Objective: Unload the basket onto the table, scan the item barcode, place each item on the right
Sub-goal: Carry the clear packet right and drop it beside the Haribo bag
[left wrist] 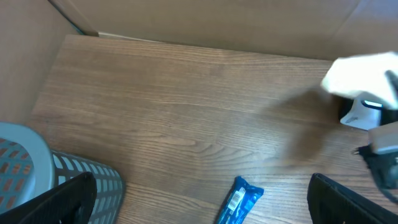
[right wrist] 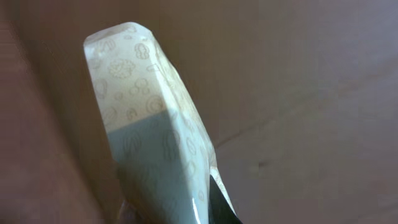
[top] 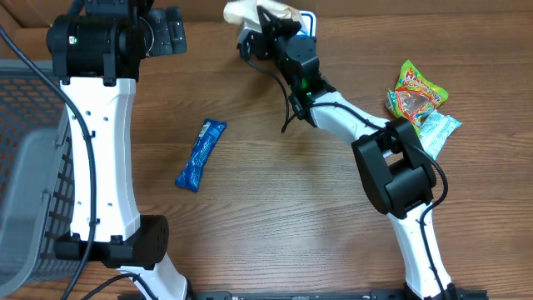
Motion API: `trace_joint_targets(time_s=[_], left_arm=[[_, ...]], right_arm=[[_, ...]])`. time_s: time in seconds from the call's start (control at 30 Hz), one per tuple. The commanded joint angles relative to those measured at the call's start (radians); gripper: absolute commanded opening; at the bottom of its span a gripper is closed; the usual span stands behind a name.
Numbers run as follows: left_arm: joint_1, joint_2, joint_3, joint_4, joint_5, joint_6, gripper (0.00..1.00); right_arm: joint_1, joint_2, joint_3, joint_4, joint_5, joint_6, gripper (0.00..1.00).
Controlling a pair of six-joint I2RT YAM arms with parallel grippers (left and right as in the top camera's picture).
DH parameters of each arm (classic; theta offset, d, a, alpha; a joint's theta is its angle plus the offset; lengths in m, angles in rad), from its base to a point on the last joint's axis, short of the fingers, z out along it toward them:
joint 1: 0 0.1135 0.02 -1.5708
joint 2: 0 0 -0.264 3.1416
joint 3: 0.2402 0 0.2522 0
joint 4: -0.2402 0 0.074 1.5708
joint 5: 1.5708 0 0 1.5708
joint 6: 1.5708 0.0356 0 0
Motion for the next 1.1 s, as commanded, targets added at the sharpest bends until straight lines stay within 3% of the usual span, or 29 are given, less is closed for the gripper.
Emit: trace_joint_targets(time_s=[0.0,0.2,0.47,0.67,0.77,0.9,1.07], left_arm=[[-0.002,0.003,0.001,0.003,-0.010,-0.006,1.00],[-0.002,0.003,0.001,0.003,-0.010,-0.006,1.00],[-0.002,0.003,0.001,0.003,-0.010,-0.006,1.00],[-0.002,0.003,0.001,0.003,-0.010,-0.006,1.00],[-0.002,0.003,0.001,0.003,-0.010,-0.006,1.00],[-0.002,0.003,0.001,0.003,-0.010,-0.006,0.99],[-0.002,0.003,0.001,0.003,-0.010,-0.006,1.00]], right_arm=[[0.031,-0.101,0.029,-0.077,-0.007,0.081,0.04],[0.033,-0.288,0.029,-0.359,0.002,0.405,0.04],[-0.072,-0.546,0.029,-0.964,-0.006,0.921,0.04],[-0.274,-0.604,0.029,-1.336,-0.101,1.112,0.04],[-0.404,-0.594,0.024,-1.490,-0.143,1.135,0.04],[-0.579,-0.567,-0.023,-1.569,-0.151,1.149,0.04],[-0.763,-0.515,-0.101,-1.534,-0.229,1.176,0.04]])
